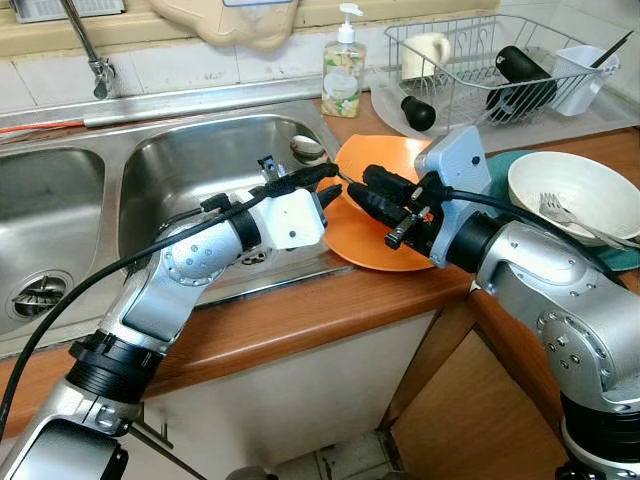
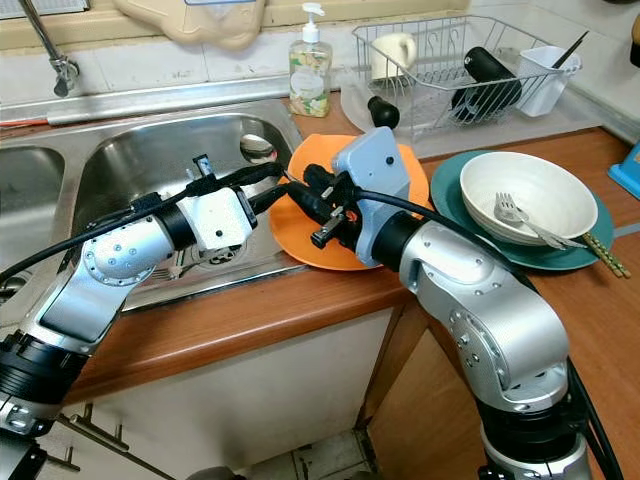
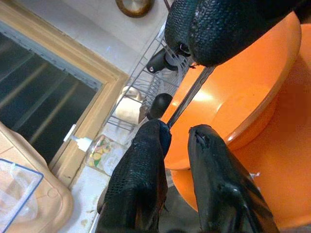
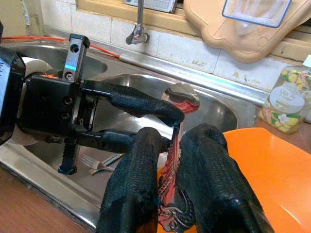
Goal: Kitchen organization
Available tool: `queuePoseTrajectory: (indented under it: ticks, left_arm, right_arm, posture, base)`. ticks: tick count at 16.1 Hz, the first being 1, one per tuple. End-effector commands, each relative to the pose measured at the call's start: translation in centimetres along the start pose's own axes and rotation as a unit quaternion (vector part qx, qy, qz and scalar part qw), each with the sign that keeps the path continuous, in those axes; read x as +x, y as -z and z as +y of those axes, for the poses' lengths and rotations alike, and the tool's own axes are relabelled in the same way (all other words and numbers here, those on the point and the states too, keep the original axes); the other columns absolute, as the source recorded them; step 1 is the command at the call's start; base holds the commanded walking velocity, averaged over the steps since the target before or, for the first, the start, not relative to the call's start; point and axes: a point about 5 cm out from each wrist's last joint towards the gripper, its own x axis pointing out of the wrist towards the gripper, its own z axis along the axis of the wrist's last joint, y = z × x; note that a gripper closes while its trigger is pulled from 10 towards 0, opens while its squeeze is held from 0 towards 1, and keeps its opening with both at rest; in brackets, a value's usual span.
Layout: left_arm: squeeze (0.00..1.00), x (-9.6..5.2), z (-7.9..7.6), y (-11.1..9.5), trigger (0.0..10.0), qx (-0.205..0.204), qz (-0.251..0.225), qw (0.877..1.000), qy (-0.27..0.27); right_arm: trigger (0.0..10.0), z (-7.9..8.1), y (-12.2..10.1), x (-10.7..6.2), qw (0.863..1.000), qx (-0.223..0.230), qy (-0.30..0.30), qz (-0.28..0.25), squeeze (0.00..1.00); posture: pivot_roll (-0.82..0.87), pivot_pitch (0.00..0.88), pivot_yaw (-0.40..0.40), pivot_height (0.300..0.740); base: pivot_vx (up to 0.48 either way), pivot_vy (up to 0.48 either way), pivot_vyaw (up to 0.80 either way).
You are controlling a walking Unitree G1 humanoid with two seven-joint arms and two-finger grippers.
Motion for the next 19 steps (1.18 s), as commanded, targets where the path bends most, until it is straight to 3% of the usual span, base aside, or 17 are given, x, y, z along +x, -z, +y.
queuePoseTrajectory:
  ticks: [1,2,3,4,5,6,10,15,16,17,19]
  left_arm:
    - [0.0,0.3,0.0,0.0,10.0,0.005,0.0,1.0,0.003]
    - [0.19,0.2,0.0,0.1,10.0,-0.008,0.0,1.0,0.002]
    - [0.69,0.1,0.1,0.2,10.0,-0.01,0.0,1.0,-0.001]
    - [0.69,0.1,0.1,0.2,10.0,-0.008,-0.001,1.0,-0.002]
    - [0.47,0.2,0.4,0.1,10.0,0.006,-0.005,1.0,-0.012]
    - [0.0,0.2,0.5,0.1,10.0,0.007,-0.007,1.0,-0.014]
    - [0.0,0.3,0.6,-0.2,10.0,0.019,-0.02,0.999,-0.016]
    - [0.0,0.4,0.5,0.8,10.0,0.026,0.007,1.0,-0.013]
    - [0.0,0.5,0.5,1.0,7.4,0.032,0.009,0.999,-0.011]
    - [0.0,0.4,0.5,1.2,0.0,0.034,0.013,0.999,-0.011]
    - [0.0,0.4,0.8,1.6,0.0,0.04,0.025,0.999,-0.023]
  right_arm:
    - [0.0,0.9,-0.6,0.5,0.999,-0.008,-0.035,-0.013,0.0]
    - [0.0,0.6,-0.6,0.5,1.0,-0.006,-0.023,-0.013,0.0]
    - [0.0,0.5,-0.6,0.5,1.0,-0.005,-0.02,-0.013,0.0]
    - [0.0,0.5,-0.6,0.6,1.0,-0.006,-0.021,-0.012,0.0]
    - [0.0,0.4,-0.5,0.6,1.0,-0.004,-0.015,-0.007,0.0]
    - [0.0,0.3,-0.4,0.7,1.0,-0.002,-0.01,-0.006,0.0]
    - [0.0,-0.7,-0.1,0.7,0.999,0.009,0.032,0.009,0.0]
    - [0.0,0.8,-0.7,0.7,1.0,0.005,-0.026,-0.012,0.0]
    - [0.0,0.9,-0.7,0.7,0.999,0.005,-0.03,-0.012,0.0]
    - [0.0,0.9,-0.7,0.7,0.999,0.004,-0.034,-0.011,0.0]
    - [0.0,1.0,-0.7,0.6,0.999,0.003,-0.042,-0.008,0.0]
  posture:
    - [-0.05,0.0,0.046,0.74]
    - [-0.05,0.0,0.046,0.74]
    - [-0.04,0.0,0.045,0.74]
    - [-0.04,0.0,0.045,0.74]
    - [-0.04,0.0,0.044,0.74]
    - [-0.04,0.0,0.044,0.74]
    - [-0.04,0.0,0.046,0.74]
    - [-0.05,0.0,0.048,0.74]
    - [-0.05,0.0,0.05,0.74]
    - [-0.05,0.0,0.05,0.74]
    - [-0.05,0.0,0.051,0.74]
  base:
    - [0.0,0.0,0.0]
    - [0.0,0.0,0.0]
    - [0.0,0.0,0.0]
    - [0.0,0.0,0.0]
    - [0.0,0.0,0.0]
    - [0.0,0.0,0.0]
    - [0.0,0.0,0.0]
    - [0.0,0.0,0.0]
    - [0.0,0.0,0.0]
    - [0.0,0.0,0.0]
    - [0.0,0.0,0.0]
